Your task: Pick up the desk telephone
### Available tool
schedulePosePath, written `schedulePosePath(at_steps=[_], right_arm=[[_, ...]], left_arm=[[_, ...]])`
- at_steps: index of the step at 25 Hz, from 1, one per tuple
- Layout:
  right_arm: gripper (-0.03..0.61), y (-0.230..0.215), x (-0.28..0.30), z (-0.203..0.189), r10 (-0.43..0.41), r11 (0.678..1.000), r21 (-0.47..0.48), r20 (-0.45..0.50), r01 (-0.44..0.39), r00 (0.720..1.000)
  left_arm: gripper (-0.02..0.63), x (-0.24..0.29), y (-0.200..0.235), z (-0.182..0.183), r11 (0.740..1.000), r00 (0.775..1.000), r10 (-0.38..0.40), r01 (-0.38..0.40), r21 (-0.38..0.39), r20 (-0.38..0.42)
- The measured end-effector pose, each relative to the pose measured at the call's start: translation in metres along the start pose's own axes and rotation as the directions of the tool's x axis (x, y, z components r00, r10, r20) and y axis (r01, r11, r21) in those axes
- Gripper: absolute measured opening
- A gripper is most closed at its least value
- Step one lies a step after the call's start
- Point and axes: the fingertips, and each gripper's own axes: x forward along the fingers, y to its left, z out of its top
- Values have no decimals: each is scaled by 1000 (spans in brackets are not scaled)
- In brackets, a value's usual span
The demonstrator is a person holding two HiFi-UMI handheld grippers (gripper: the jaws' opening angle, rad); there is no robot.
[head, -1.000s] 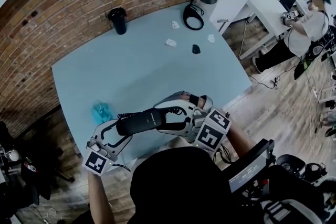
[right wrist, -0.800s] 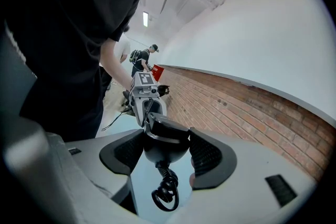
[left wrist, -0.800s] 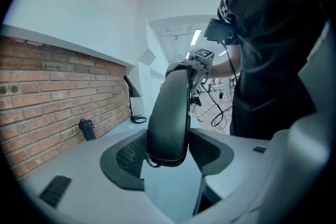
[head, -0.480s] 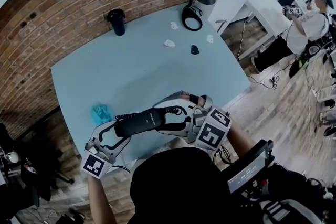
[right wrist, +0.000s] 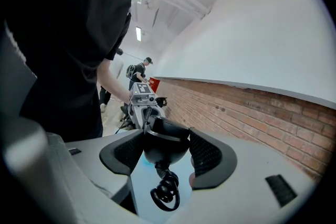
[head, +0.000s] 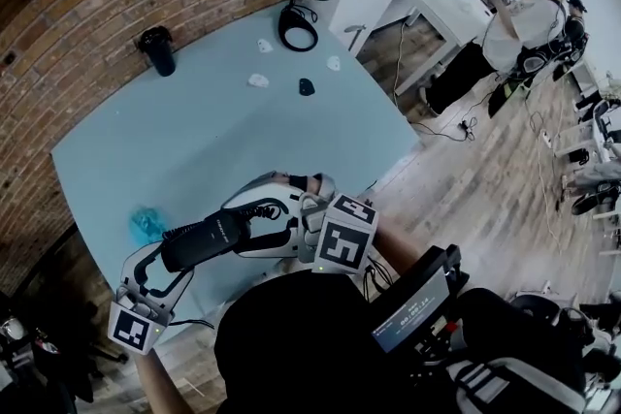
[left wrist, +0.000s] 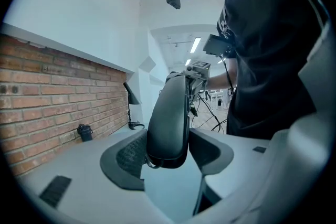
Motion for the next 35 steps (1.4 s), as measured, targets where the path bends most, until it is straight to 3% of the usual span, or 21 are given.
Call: schedulePosePath(at_steps=[12,16,24,31,35], right_arm=[[275,7,-1,2,9,1000,15,17,-9,1000],[275,6,0,1,20,1000,2,-1,-20,1000],[275,8,1,5,30,1000,4,17,-30,999],[275,9,2,5,30,1000,2,24,-30,999],[275,9,3,11,33,999,-1,38,-33,999]], left_arm=[[265,4,-7,3,999,998,-25,23,27,54],[265,3,-8,-15,998,1000,-15,13,-55,-27],[265,1,-10,-7,999,1000,-10,11,-50,27],[264,-4,-9,-5,998,1000,4,-3,-57,16],[265,-7,-10,2,1000,999,4,-3,-23,36]])
